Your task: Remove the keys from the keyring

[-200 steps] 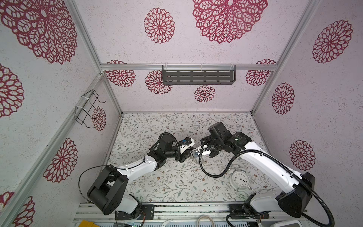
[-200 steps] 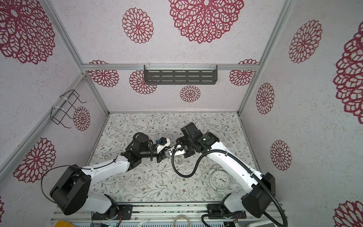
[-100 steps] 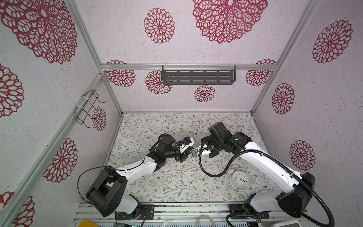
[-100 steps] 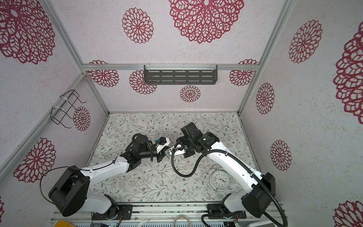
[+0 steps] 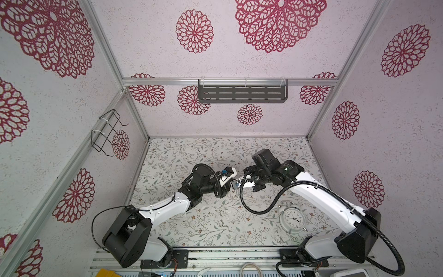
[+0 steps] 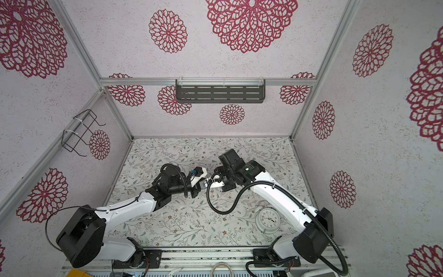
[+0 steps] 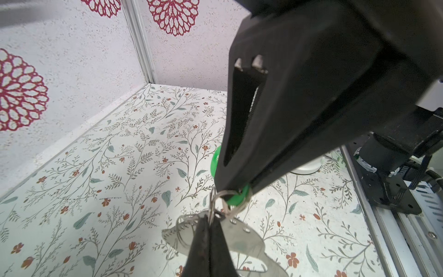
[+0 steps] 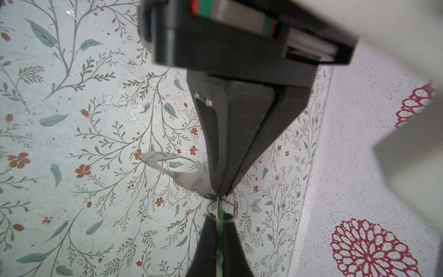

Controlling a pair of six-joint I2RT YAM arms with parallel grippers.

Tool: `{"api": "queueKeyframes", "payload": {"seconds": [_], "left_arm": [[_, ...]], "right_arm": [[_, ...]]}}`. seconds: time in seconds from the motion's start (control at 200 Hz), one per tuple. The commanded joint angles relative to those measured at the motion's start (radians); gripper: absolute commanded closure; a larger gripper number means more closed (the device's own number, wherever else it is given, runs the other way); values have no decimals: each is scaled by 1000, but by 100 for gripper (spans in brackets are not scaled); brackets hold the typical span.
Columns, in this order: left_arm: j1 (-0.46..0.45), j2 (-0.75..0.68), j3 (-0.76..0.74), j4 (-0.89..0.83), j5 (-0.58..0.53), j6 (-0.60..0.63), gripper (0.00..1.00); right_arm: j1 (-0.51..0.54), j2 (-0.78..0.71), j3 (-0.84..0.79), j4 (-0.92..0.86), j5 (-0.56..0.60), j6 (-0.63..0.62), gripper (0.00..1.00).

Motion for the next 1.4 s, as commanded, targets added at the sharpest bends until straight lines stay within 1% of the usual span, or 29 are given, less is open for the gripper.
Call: {"api": "queueKeyframes", "payload": {"seconds": [0.0,0.29,0.38,0.555,0.796,1.061,1.396], "left_arm": [[-11,-29,19,3,-2,7,100],[-14,-35,30,-15,-32,-14,100],[-14,-47,30,-11,-40,-26,100],[-14,-75,16,-2,-56,-46,100],[-12,-112,-3,-15,-82,-46,100],[-13,-123,7,-37,-95,-45,100],[-15,-140,-5,-56,-96,-7,100]], "right_arm": [[16,-20,-1,75,-57,40,100],[39,-33,-51,119,-82,35,100],[47,-43,-77,127,-78,12,100],[55,-89,-149,215,-44,-26,100],[58,-144,-226,292,-36,-49,100],[58,-157,-248,304,-57,-23,100],[47,-155,-247,301,-59,36,100]]}}
